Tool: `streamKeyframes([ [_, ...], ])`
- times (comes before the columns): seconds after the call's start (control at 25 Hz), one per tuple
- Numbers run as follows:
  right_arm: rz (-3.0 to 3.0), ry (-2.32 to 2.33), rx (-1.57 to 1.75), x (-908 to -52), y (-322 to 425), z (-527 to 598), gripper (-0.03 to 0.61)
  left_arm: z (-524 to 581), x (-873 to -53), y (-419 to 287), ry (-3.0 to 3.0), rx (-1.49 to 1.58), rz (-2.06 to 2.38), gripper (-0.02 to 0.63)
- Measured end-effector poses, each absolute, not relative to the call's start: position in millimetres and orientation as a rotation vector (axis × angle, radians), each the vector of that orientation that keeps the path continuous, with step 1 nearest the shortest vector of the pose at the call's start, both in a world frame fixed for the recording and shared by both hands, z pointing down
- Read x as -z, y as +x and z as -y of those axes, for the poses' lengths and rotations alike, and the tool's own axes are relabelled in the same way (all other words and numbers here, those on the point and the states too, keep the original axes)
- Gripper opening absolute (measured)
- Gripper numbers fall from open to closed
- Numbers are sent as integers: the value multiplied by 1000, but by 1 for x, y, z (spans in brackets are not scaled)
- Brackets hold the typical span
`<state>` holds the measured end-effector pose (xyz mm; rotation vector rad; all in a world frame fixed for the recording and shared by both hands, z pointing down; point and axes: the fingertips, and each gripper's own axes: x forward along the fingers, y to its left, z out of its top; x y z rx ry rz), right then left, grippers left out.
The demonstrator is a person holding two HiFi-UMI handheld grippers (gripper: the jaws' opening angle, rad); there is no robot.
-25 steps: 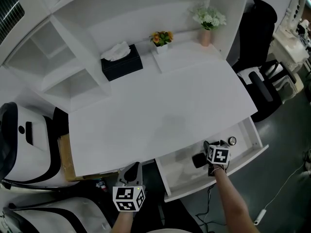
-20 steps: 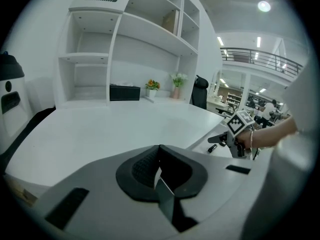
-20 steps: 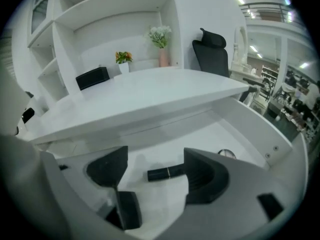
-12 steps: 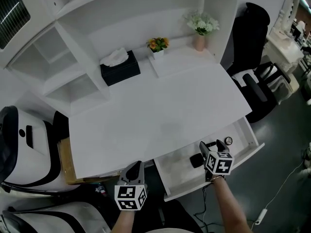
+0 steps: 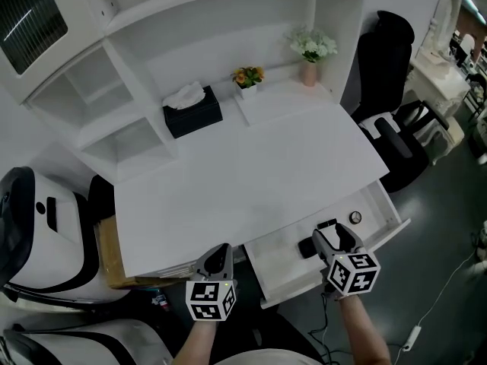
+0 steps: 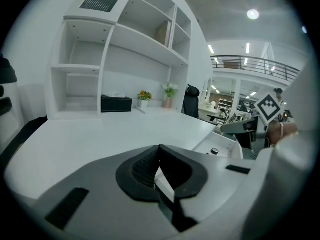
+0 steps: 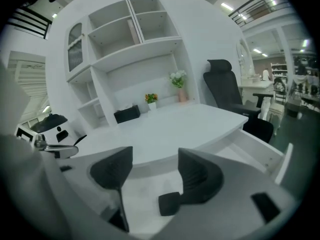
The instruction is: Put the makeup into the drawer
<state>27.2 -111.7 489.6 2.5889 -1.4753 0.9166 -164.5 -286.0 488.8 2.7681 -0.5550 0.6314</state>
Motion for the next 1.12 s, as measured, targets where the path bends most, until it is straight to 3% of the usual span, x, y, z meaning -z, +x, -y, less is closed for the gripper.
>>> streamKeyframes([
  [0.72, 1586, 2603, -692, -434, -24, 78, 29, 268, -462, -154, 2853, -551, 477, 2],
  [1.12, 1589, 2644, -638, -418, -25, 67, 3, 266, -453, -143, 2879, -530, 451, 2],
])
